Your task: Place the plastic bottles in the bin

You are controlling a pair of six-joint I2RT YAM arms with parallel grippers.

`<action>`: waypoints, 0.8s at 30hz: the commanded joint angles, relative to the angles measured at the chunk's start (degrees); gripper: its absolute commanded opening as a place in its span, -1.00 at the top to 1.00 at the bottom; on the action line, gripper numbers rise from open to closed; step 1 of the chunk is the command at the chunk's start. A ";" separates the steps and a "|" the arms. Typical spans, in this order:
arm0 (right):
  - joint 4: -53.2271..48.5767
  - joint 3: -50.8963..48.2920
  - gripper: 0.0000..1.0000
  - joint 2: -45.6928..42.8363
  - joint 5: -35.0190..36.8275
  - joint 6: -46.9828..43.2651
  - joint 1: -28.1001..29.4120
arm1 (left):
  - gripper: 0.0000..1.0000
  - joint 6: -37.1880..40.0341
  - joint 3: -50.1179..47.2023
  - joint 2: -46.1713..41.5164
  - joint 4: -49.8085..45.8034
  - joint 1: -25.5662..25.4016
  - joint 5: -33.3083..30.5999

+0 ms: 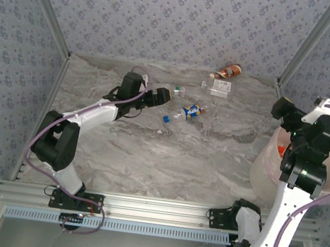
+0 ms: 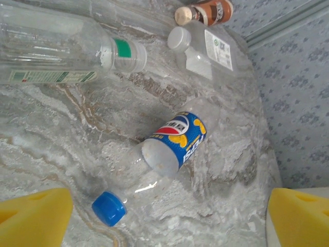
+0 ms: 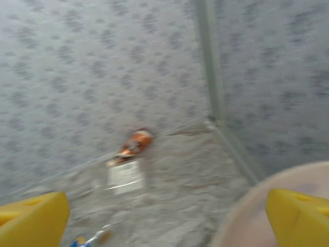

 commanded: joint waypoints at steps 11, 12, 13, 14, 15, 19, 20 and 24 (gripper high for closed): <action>8.24 -0.61 -1.00 6.03 -1.51 6.36 22.13 | -0.96 21.32 11.22 6.15 -16.27 -6.63 -8.24; 8.44 -0.92 -1.00 6.30 -0.56 7.11 22.83 | -0.96 22.81 12.95 7.50 -17.55 -7.09 -8.53; 8.60 -1.21 -1.00 6.61 -0.29 7.68 23.35 | -0.96 24.49 14.67 8.82 -18.74 -7.57 -8.88; 8.53 -1.17 -1.00 6.80 -0.30 7.95 23.49 | -0.96 26.04 16.16 10.03 -19.73 -8.00 -9.59; 8.34 -1.21 -1.00 6.98 -0.40 8.26 23.63 | -0.96 27.59 17.70 11.50 -20.64 -8.54 -10.51; 9.36 -2.00 -1.00 6.09 -1.43 7.24 23.58 | -0.96 32.54 23.59 16.64 -24.67 -9.72 -13.20; 9.85 -2.57 -1.00 5.70 -1.23 7.21 23.57 | -0.96 33.58 24.62 17.82 -25.16 -9.87 -13.24; 10.33 -3.54 -1.00 4.81 0.14 7.83 23.60 | -0.96 36.43 30.17 23.48 -28.83 -10.85 -14.15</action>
